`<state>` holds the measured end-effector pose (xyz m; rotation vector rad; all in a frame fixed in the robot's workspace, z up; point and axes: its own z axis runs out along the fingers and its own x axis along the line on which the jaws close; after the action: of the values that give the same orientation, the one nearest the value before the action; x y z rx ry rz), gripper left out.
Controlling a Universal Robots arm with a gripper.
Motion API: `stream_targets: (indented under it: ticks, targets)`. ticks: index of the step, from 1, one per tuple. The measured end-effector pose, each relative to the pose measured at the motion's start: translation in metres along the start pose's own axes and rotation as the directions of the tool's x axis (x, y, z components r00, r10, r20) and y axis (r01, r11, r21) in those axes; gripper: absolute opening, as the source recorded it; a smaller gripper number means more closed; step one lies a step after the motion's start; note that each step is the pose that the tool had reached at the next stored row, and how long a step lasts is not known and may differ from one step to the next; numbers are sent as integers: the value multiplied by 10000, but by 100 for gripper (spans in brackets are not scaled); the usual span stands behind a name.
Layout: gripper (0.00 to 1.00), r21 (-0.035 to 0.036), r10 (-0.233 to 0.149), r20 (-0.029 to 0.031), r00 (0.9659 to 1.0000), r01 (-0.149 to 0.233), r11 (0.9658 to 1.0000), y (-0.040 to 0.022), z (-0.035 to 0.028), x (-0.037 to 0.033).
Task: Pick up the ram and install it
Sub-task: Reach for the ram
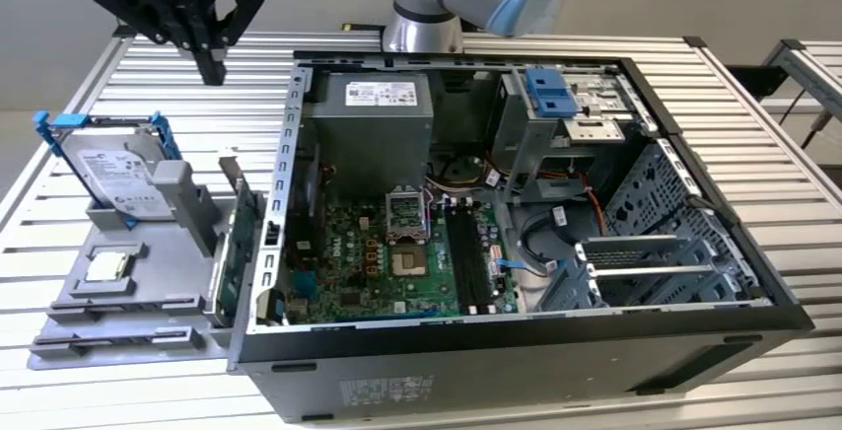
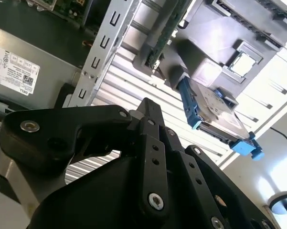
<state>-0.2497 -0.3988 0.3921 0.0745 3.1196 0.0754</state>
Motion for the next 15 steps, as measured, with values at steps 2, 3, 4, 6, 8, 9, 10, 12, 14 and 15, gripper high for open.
stream_targets:
  ticks: [2,3,4,6,8,9,10,12,14,15]
  targets:
    - [0,0,-21,-1,10000,21,10000,-3,0,61]
    - [0,-1,-31,-1,10000,31,10000,-4,0,90]
    - [0,-1,-42,-3,10000,42,10000,-6,0,116]
    - [0,-1,-68,-4,10000,68,10000,-8,0,171]
    - [0,-2,-99,-6,10000,99,10000,-11,1,223]
    - [0,-2,-115,-6,9999,115,9999,-12,1,248]
    - [0,-3,-129,-7,9999,129,9999,-14,2,273]
    - [0,-3,-158,-8,9999,158,9999,-16,3,327]
    - [0,-4,-190,-10,9998,190,9998,-19,5,382]
    - [0,-4,-206,-11,9998,206,9998,-20,6,409]
